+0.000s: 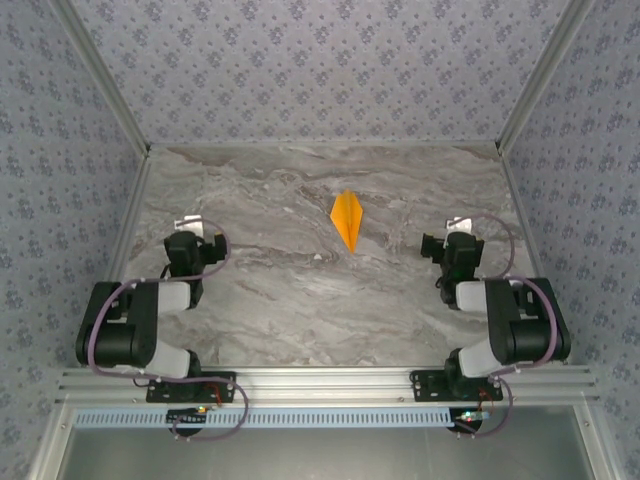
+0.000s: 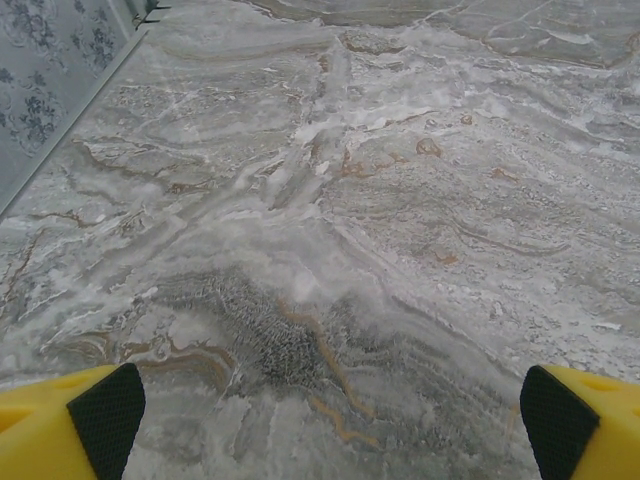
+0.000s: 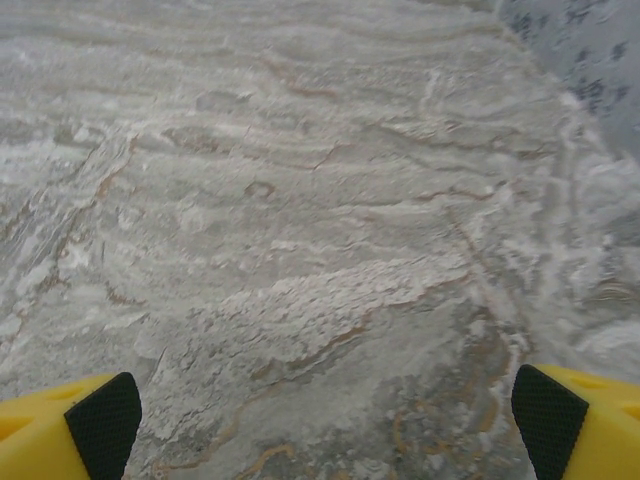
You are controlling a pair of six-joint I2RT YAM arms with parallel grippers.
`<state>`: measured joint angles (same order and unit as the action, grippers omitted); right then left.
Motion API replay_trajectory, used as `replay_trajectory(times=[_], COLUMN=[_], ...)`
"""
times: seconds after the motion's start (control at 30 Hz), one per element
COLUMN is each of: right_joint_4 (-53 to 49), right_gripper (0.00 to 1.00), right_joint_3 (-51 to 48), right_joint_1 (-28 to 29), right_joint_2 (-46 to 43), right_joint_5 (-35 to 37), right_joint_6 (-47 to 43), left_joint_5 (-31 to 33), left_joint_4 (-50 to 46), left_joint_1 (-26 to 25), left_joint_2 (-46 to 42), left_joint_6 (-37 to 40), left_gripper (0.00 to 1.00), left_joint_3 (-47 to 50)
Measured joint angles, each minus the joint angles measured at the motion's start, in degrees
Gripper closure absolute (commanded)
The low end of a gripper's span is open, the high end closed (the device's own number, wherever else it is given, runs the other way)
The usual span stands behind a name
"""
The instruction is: Fold a paper plane with a square sheet of paper (pick it up from the middle)
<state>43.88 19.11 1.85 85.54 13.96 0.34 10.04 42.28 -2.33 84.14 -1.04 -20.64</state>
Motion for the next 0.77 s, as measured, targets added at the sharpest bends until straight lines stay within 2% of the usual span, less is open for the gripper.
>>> replay_trajectory(times=[0.17,0.77], right_joint_4=[1.68,2.32], right_gripper=[0.0,0.0], right_joint_3=[0.17,1.07], right_joint_1=[-0.57,-1.88], right_joint_2=[1.55,1.55], right_joint_5=[-1.88,-3.32], right_joint_6=[-0.22,-0.17], left_joint_5=[-1.6,-2.75], left_joint_4=[1.33,1.49], left_joint_1=[1.31,2.08], left_joint_2=[3.17,3.3], left_joint_6=[-0.07,-0.09], left_gripper=[0.01,0.01], left_joint_3=[-1.42,-1.92])
